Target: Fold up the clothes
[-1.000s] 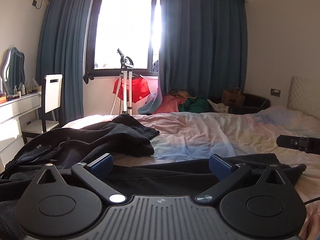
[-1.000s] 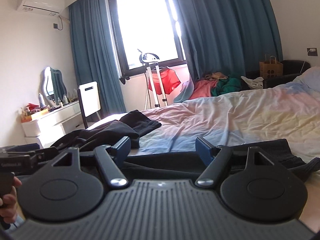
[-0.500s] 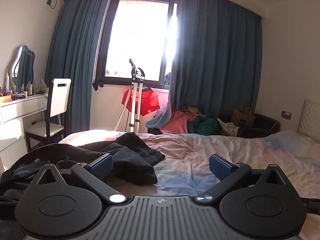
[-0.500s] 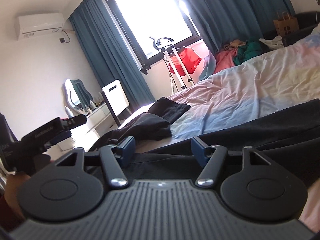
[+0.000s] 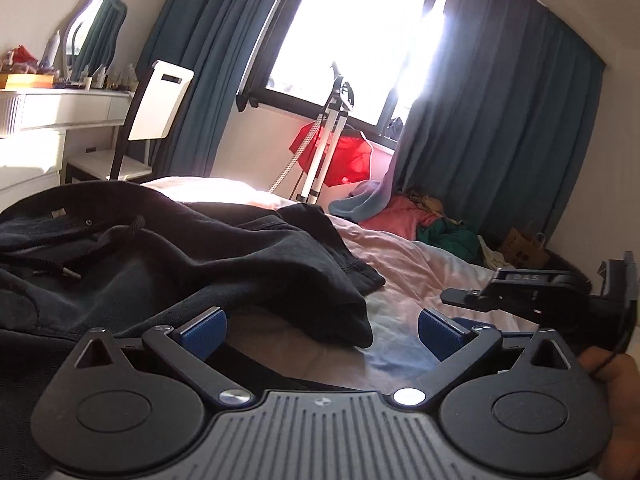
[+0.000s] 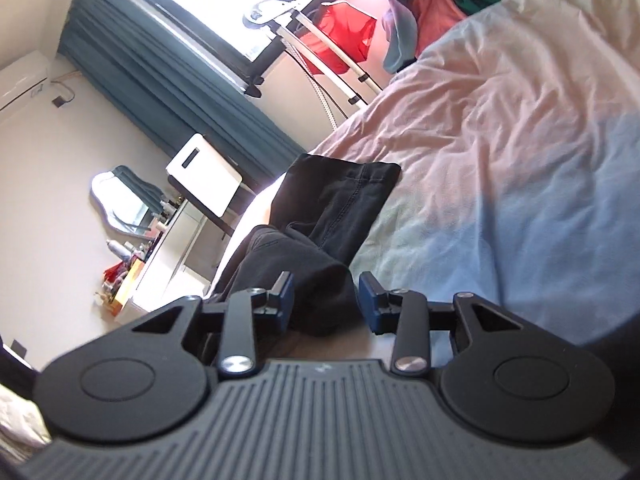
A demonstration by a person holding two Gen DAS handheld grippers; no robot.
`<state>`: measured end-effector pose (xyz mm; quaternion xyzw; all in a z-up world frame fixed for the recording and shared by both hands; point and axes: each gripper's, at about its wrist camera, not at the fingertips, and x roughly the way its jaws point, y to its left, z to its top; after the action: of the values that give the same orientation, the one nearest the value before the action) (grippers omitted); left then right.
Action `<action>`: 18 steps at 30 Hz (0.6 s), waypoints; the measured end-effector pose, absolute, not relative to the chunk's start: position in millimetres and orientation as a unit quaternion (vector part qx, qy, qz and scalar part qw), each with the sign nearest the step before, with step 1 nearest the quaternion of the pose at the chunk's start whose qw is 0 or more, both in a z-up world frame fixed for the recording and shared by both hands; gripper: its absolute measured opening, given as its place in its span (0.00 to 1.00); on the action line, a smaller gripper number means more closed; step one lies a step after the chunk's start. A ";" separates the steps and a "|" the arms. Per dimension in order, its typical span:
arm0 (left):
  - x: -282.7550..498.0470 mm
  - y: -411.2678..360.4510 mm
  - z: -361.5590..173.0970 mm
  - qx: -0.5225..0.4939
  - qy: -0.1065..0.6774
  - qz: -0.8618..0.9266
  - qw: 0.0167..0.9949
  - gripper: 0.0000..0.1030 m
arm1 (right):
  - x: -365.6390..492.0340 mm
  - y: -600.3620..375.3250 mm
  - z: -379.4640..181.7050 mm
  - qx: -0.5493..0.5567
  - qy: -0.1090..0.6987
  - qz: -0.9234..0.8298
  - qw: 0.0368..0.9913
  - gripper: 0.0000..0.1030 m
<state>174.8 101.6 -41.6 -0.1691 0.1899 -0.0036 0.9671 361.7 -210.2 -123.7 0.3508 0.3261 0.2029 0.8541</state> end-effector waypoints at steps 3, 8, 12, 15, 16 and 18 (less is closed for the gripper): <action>189.4 116.4 -53.4 -0.142 0.181 0.015 0.973 1.00 | 427.7 -188.8 -157.2 0.389 0.339 0.186 0.836 0.38; 207.2 137.3 -76.6 -0.165 0.205 0.031 0.964 1.00 | 498.9 -167.4 -201.8 0.419 0.360 0.155 0.819 0.38; 216.5 143.9 -92.2 -0.177 0.222 0.039 0.958 1.00 | 531.1 -153.6 -211.2 0.422 0.339 0.167 0.824 0.36; 220.6 139.8 -96.3 -0.162 0.225 0.037 0.960 1.00 | 549.8 -135.0 -205.8 0.378 0.336 0.153 0.849 0.07; 220.2 139.6 -96.7 -0.157 0.223 0.037 0.961 1.00 | 552.3 -129.6 -202.0 0.361 0.337 0.140 0.858 0.06; 221.2 136.4 -96.9 -0.150 0.222 0.038 0.963 1.00 | 544.9 -125.5 -188.1 0.340 0.306 0.125 0.880 0.05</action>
<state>221.2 136.4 -96.9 -0.1496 0.2219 0.0377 0.9628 544.9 -125.5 -188.1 0.3403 0.3057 0.1252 0.8804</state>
